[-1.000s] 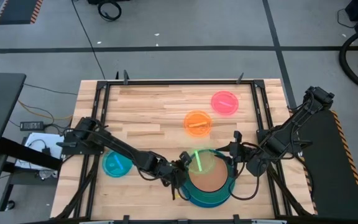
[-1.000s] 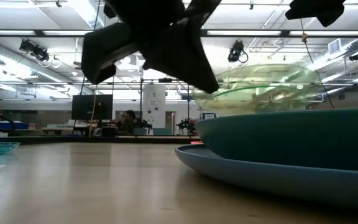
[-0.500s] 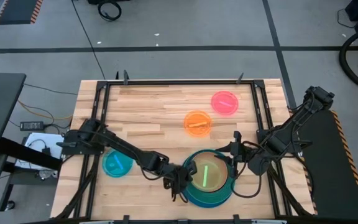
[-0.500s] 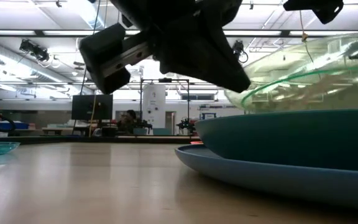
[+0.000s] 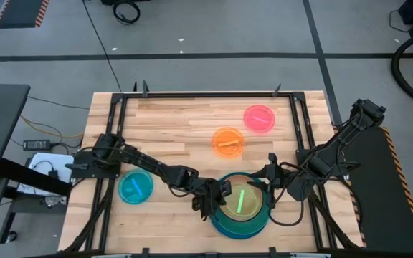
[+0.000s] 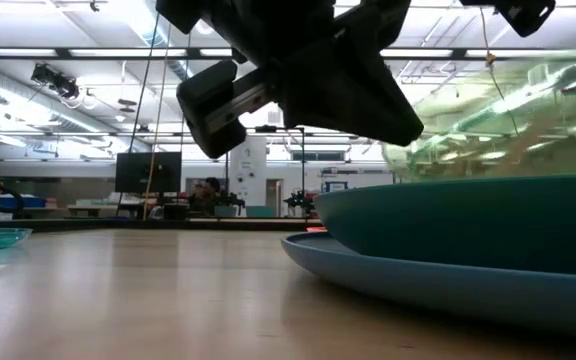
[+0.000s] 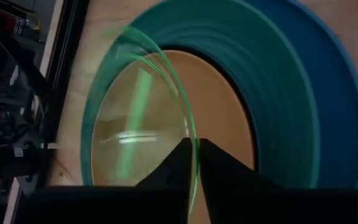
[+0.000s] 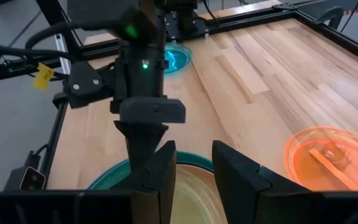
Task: Stack plastic plates
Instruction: Stack the transparent green plate on the top of the brown plate, then stack the transparent pink plate on the top of the transparent green plate
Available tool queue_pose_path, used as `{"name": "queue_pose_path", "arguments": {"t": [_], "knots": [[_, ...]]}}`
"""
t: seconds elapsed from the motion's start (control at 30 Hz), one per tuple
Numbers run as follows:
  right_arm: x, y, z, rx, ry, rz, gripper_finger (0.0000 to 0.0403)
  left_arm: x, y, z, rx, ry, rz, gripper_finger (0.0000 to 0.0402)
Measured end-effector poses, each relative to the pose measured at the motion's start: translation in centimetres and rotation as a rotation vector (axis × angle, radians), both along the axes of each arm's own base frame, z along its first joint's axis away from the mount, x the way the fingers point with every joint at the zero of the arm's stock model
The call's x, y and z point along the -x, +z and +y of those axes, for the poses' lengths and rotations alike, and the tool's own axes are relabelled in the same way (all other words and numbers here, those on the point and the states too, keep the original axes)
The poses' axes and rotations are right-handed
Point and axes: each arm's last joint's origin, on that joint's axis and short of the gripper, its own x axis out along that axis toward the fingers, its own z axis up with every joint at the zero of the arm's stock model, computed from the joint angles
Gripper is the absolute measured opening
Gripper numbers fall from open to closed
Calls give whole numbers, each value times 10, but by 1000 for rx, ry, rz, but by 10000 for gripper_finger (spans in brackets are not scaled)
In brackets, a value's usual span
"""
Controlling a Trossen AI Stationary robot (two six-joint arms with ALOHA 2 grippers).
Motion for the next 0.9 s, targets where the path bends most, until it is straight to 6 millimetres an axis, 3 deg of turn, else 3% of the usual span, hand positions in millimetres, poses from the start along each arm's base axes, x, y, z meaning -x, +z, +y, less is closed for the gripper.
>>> {"name": "queue_pose_path", "arguments": {"t": [0.2,0.4,0.7,0.9], "knots": [[0,0,0,-7,0,-4,114,1,-1,0,9,17,19,100],[0,0,1,-22,8,1,114,3,2,-5,93,197,31,146],[-7,-9,-1,31,-17,40,114,17,5,-23,154,496,49,142],[-30,-25,-25,20,-61,164,97,24,19,-22,284,551,94,142]]}}
